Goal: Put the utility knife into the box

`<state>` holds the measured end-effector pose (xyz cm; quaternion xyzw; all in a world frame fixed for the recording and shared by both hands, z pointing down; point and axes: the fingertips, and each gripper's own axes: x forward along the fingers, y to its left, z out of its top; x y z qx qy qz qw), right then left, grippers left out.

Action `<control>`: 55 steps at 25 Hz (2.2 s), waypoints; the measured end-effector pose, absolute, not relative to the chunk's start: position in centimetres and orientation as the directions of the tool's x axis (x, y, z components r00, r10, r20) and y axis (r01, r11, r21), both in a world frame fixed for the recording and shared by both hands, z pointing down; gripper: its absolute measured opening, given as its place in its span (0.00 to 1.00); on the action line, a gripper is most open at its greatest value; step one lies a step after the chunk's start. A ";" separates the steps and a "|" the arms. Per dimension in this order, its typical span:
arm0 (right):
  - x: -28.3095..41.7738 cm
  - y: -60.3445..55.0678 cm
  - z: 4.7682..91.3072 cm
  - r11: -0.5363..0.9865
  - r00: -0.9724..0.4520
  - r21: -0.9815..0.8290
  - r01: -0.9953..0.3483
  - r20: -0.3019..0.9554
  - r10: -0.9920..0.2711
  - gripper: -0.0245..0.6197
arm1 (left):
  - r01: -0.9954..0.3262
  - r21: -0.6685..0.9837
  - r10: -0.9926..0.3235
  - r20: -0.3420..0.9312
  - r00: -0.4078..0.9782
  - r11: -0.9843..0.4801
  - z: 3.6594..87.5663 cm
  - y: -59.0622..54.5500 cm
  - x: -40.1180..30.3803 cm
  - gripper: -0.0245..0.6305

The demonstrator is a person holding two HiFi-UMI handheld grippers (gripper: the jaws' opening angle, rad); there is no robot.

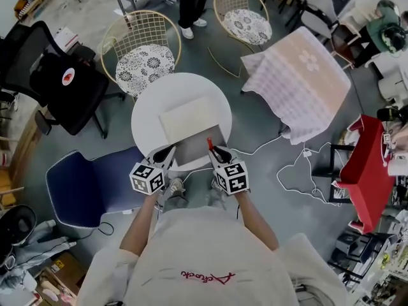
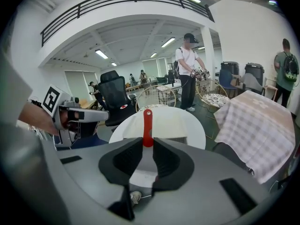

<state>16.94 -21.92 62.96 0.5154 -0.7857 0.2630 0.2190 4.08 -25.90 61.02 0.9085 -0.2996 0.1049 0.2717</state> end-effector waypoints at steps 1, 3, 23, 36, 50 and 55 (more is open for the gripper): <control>16.8 -21.7 63.3 0.329 -0.374 -0.193 -0.924 0.623 -0.687 0.16 | -0.602 0.434 -0.484 0.359 0.798 -0.670 61.3 -25.8 4.0 0.05; 16.5 -21.1 64.0 0.326 -0.378 -0.203 -0.923 0.638 -0.671 0.16 | -0.602 0.443 -0.478 0.368 0.798 -0.664 61.8 -25.6 3.8 0.05; 15.0 -19.2 69.4 0.432 -0.413 -0.186 -0.882 0.747 -0.521 0.16 | -0.621 0.512 -0.466 0.410 0.784 -0.594 65.4 -22.2 2.5 0.05; 13.9 -20.6 71.9 0.806 -0.367 0.044 -0.591 0.874 -0.317 0.16 | -0.657 0.532 -0.513 0.414 0.752 -0.534 65.8 -21.5 -0.2 0.05; 13.5 -22.9 74.1 0.944 -0.272 0.113 -0.311 0.941 -0.203 0.16 | -0.680 0.544 -0.544 0.417 0.728 -0.492 66.1 -21.0 -2.3 0.05; 13.5 -23.6 76.3 0.962 -0.223 0.072 -0.264 0.966 -0.134 0.16 | -0.693 0.539 -0.557 0.424 0.714 -0.478 66.2 -21.1 -3.3 0.05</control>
